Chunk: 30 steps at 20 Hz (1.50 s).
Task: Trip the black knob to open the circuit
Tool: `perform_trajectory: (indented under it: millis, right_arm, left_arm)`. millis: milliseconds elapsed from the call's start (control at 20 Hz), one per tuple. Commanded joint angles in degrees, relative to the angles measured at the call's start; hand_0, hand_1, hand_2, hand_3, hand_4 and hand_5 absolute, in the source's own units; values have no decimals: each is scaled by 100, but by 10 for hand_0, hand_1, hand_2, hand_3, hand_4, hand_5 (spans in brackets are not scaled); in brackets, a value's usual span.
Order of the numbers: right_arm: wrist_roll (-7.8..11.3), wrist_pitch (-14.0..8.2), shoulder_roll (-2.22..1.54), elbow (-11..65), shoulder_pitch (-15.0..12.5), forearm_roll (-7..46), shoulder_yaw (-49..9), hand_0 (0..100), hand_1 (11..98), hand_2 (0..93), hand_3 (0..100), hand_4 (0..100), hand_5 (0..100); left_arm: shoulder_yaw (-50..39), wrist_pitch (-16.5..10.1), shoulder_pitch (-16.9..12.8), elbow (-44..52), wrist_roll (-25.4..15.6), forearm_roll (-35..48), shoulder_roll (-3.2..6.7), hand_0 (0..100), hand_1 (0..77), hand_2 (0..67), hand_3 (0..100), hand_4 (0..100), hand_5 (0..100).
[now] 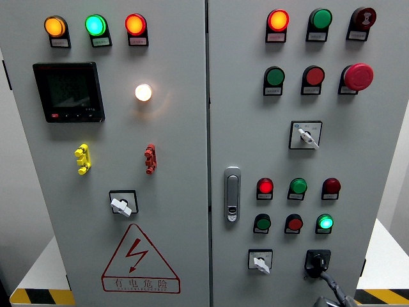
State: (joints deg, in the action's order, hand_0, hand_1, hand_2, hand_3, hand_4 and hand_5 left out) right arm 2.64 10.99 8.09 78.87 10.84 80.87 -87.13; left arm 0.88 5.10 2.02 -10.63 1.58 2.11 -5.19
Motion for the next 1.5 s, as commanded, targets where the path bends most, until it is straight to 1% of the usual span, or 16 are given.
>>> perform_trajectory:
  millis: [0, 50, 200, 250, 300, 350, 400, 450, 500, 550, 600, 750, 900, 1050, 1100, 1450]
  right_arm:
    - [-1, 0, -18, 14, -46, -1, -33, 1000, 701, 0, 832, 947, 1000]
    - [8, 0, -36, 32, -81, -1, -59, 1000, 700, 0, 832, 947, 1000]
    - [8, 0, -36, 111, -178, -1, -94, 1000, 692, 0, 833, 945, 1000]
    - [8, 0, -27, 163, -248, -1, -103, 1000, 690, 0, 836, 924, 1000]
    - [8, 0, -27, 216, -301, -1, -112, 1000, 665, 0, 849, 865, 1000]
    - [8, 0, -27, 252, -362, -1, -120, 1000, 643, 0, 857, 853, 1000]
    - [8, 0, -36, 287, -424, 8, -112, 1000, 586, 0, 844, 849, 1000]
    - [8, 0, -36, 339, -477, 8, -112, 1000, 506, 0, 756, 738, 1000]
    - [8, 0, -36, 392, -529, 8, -120, 1000, 501, 0, 672, 620, 953]
    - [8, 0, -36, 427, -591, 8, -112, 1000, 489, 0, 545, 450, 718]
    - [8, 0, -53, 506, -696, 8, -112, 1000, 477, 0, 483, 370, 625]
    - [26, 0, -80, 699, -916, 8, -129, 1000, 450, 0, 339, 243, 461]
    - [26, 0, -80, 972, -1153, 25, -182, 1000, 439, 8, 262, 188, 379]
    - [26, 0, -89, 1104, -1294, 60, -191, 1000, 436, 16, 245, 176, 357]
    - [26, 0, -80, 1139, -1347, 60, -182, 1000, 436, 20, 230, 164, 336]
    - [26, 0, -80, 1324, -1532, 87, -182, 1000, 432, 35, 193, 134, 292]
  left_arm:
    - [0, 0, 0, 0, 0, 0, 0, 0, 0, 195, 262, 99, 86]
    - [0, 0, 0, 0, 0, 0, 0, 0, 0, 195, 262, 99, 86]
    - [0, 0, 0, 0, 0, 0, 0, 0, 0, 195, 262, 99, 86]
    - [0, 0, 0, 0, 0, 0, 0, 0, 0, 195, 262, 99, 86]
    - [0, 0, 0, 0, 0, 0, 0, 0, 0, 195, 262, 99, 86]
    - [0, 0, 0, 0, 0, 0, 0, 0, 0, 195, 262, 99, 86]
    - [0, 0, 0, 0, 0, 0, 0, 0, 0, 195, 262, 99, 86]
    - [0, 0, 0, 0, 0, 0, 0, 0, 0, 195, 262, 99, 86]
    - [0, 0, 0, 0, 0, 0, 0, 0, 0, 195, 262, 99, 86]
    - [0, 0, 0, 0, 0, 0, 0, 0, 0, 195, 262, 99, 86]
    - [0, 0, 9, 0, 0, 0, 0, 0, 0, 195, 262, 99, 86]
    - [0, 0, 0, 0, 0, 0, 0, 0, 0, 195, 262, 99, 86]
    - [0, 0, 0, 0, 0, 0, 0, 0, 0, 195, 262, 99, 86]
    - [0, 0, 0, 0, 0, 0, 0, 0, 0, 195, 262, 99, 86]
    - [0, 0, 0, 0, 0, 0, 0, 0, 0, 195, 262, 99, 86]
    - [0, 0, 0, 0, 0, 0, 0, 0, 0, 195, 262, 99, 86]
